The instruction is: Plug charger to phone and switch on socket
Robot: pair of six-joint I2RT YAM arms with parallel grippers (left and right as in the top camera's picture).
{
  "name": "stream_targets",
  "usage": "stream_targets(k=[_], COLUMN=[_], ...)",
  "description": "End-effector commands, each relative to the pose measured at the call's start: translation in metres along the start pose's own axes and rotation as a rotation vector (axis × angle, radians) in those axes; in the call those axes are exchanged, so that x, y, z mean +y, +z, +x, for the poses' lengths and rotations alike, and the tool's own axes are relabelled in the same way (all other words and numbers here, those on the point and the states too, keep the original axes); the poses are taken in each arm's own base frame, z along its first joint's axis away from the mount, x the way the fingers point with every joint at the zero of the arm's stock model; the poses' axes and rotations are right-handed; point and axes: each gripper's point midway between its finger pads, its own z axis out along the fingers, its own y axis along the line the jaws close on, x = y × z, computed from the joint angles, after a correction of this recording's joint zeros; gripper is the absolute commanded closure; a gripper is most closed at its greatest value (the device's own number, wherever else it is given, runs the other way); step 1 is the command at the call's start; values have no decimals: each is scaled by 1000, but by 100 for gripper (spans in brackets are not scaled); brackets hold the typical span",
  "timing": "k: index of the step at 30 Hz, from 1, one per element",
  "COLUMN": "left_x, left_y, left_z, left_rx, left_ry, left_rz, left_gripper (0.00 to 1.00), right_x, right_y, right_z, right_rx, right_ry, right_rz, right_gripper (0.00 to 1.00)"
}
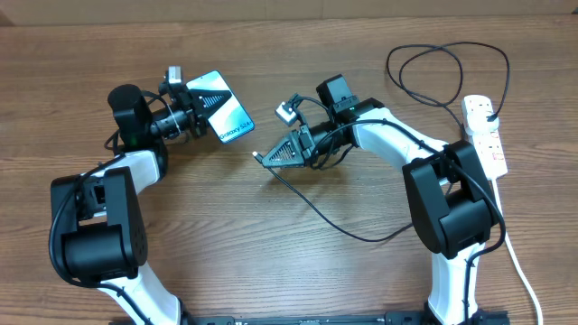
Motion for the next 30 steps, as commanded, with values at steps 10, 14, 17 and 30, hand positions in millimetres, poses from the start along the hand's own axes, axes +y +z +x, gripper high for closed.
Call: stream_targets(k=[10,14,17,30], left_x=[-10,-11,-11,-12], left_y=[22,22,22,28], left_z=[17,22,25,31], left_rx=[74,100,118,137], left_ry=[21,22,22,30], left_rz=[13,18,20,20], left_gripper=[96,96,96,96], right_x=[16,16,16,12], right_y=[1,1,1,0], right_z=[-5,-6,-7,-15], right_rx=[8,7,6,-4], right_ry=[-23,-31,-40,-55], right_rz=[-62,-62,-61,-34], right_gripper=[96,96,96,96])
